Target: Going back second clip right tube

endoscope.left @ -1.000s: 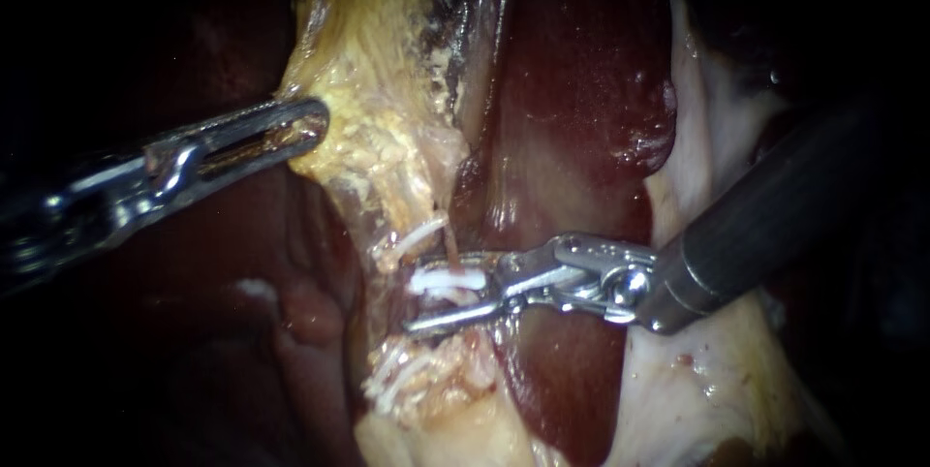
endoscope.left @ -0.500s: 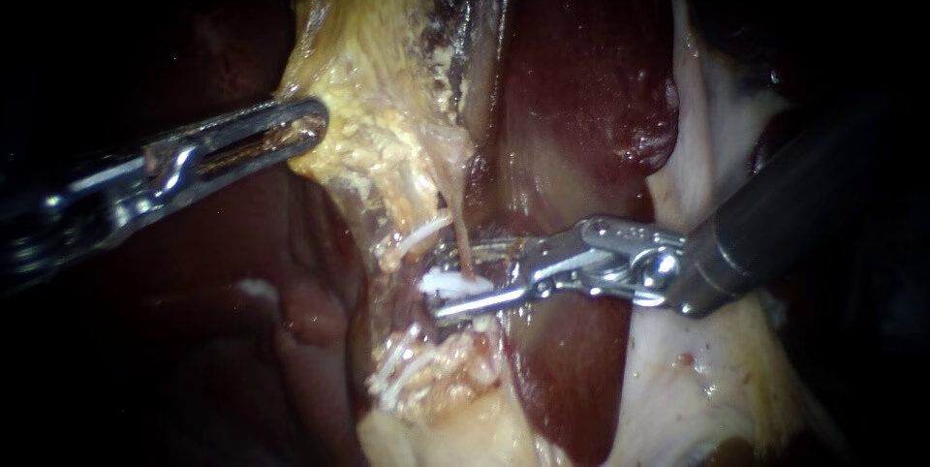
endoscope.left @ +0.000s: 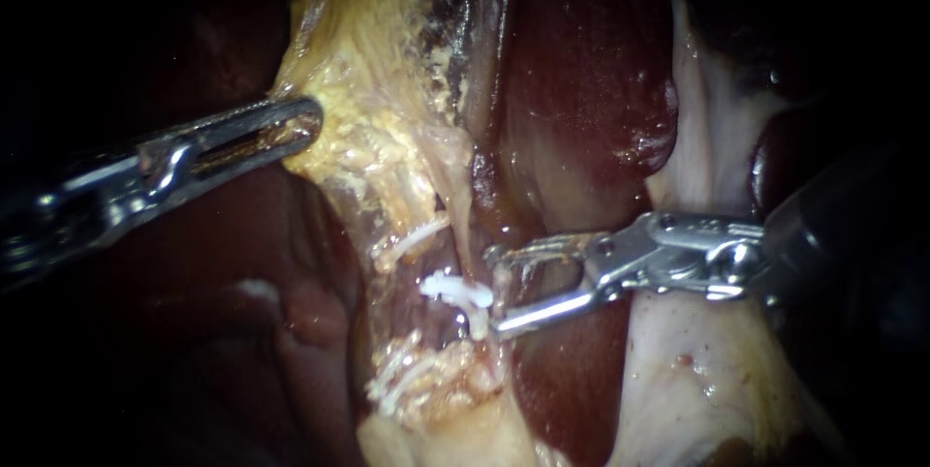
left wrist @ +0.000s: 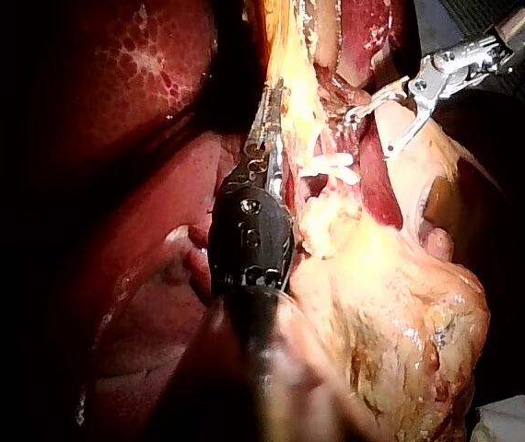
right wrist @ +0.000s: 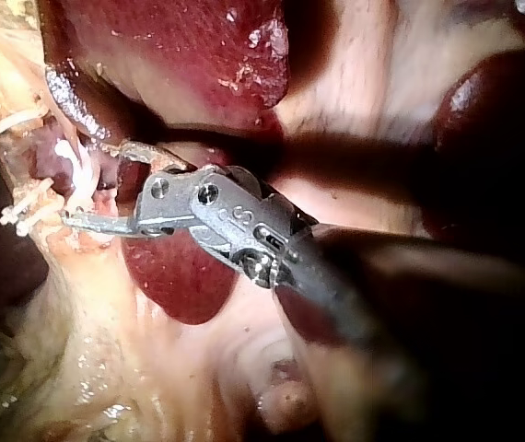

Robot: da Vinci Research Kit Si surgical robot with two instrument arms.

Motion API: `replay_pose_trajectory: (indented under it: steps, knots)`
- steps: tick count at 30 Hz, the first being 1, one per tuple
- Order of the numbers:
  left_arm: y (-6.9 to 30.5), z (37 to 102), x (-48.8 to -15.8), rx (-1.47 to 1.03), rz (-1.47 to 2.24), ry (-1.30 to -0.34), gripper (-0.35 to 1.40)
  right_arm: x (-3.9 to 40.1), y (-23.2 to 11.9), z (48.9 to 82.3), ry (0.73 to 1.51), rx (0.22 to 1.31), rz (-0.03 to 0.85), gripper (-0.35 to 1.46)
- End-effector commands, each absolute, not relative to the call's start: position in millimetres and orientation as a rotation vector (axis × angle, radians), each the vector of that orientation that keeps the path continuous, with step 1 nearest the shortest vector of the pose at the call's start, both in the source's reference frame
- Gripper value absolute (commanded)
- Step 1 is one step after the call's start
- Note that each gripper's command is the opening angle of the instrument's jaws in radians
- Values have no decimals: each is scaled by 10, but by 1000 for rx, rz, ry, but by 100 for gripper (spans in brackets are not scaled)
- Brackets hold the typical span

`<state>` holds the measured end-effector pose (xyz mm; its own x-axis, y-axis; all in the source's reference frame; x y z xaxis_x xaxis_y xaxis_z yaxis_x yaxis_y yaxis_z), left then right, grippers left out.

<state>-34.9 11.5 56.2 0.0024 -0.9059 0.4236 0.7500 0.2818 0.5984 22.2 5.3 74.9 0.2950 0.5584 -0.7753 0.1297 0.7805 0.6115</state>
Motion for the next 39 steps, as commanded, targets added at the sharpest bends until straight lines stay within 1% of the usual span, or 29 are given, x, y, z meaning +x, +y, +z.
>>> replay_pose_trajectory:
  steps: [1,3,9,17,20,27,33,39]
  knots:
    - [115,562,-349,225,-1315,-862,-35,219,57,744,1265,631,301,60]
    - [115,563,-349,225,-1315,-862,-35,212,68,731,1274,588,277,60]
    - [116,563,-349,224,-1315,-862,-35,201,85,708,1290,530,225,60]
    - [113,583,-355,221,-1311,-848,-35,199,83,708,1302,489,175,60]
    - [110,596,-362,224,-1306,-834,-35,197,83,708,1302,490,175,60]
    - [103,630,-391,250,-1288,-808,-35,196,81,708,1302,489,173,60]
    - [100,642,-410,263,-1279,-801,-35,197,80,706,1302,490,173,60]
    - [100,642,-416,268,-1275,-803,-35,197,80,706,1303,490,173,60]
